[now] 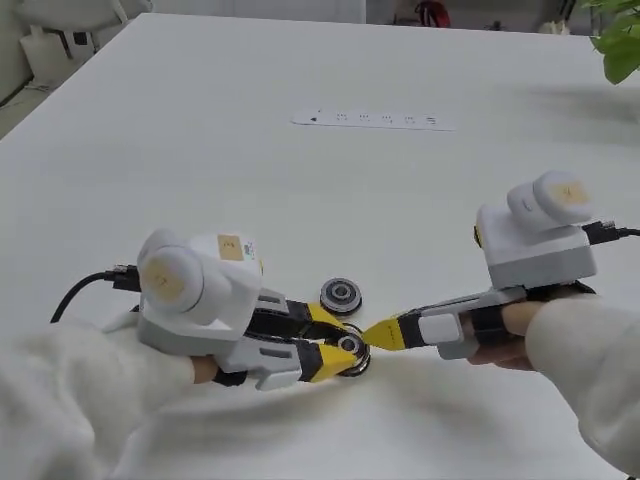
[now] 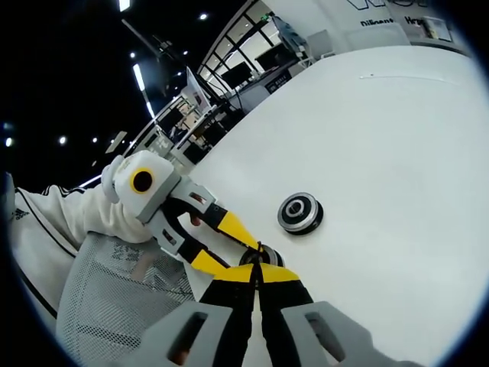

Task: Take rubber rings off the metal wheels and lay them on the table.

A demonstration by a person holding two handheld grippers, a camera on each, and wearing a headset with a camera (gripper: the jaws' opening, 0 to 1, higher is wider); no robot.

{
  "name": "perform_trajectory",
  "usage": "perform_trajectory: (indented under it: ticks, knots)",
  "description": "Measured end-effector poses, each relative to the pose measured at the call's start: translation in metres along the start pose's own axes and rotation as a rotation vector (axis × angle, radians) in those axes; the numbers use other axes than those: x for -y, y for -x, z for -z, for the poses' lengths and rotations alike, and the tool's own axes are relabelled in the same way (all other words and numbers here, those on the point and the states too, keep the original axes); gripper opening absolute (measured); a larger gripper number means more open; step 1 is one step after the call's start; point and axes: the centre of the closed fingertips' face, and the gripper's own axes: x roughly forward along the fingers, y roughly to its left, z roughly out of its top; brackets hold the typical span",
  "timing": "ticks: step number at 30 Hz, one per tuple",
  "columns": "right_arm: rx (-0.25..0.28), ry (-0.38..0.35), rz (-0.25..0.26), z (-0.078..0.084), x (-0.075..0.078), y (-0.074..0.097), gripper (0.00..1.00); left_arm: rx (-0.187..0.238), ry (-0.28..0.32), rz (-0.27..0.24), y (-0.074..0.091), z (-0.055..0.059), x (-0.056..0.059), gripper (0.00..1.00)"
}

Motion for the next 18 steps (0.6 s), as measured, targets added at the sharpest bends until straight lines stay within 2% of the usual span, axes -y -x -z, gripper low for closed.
perform_trajectory:
  ticks: [6, 10, 13, 18]
  knots:
    - [-0.002, 0.004, 0.004, 0.000, 0.000, 0.001, 0.00, -0.016, -0.005, 0.000, 0.003, 0.001, 0.000, 0.18]
    - [0.000, 0.005, 0.005, -0.001, -0.001, 0.002, 0.00, -0.017, 0.010, 0.011, 0.007, -0.004, 0.003, 0.19]
    - [0.002, 0.005, 0.004, -0.002, -0.001, 0.003, 0.00, -0.003, 0.002, 0.010, 0.012, -0.010, 0.004, 0.23]
    - [0.002, 0.007, 0.001, -0.002, -0.002, 0.003, 0.00, -0.008, 0.000, -0.003, 0.019, -0.013, 0.003, 0.31]
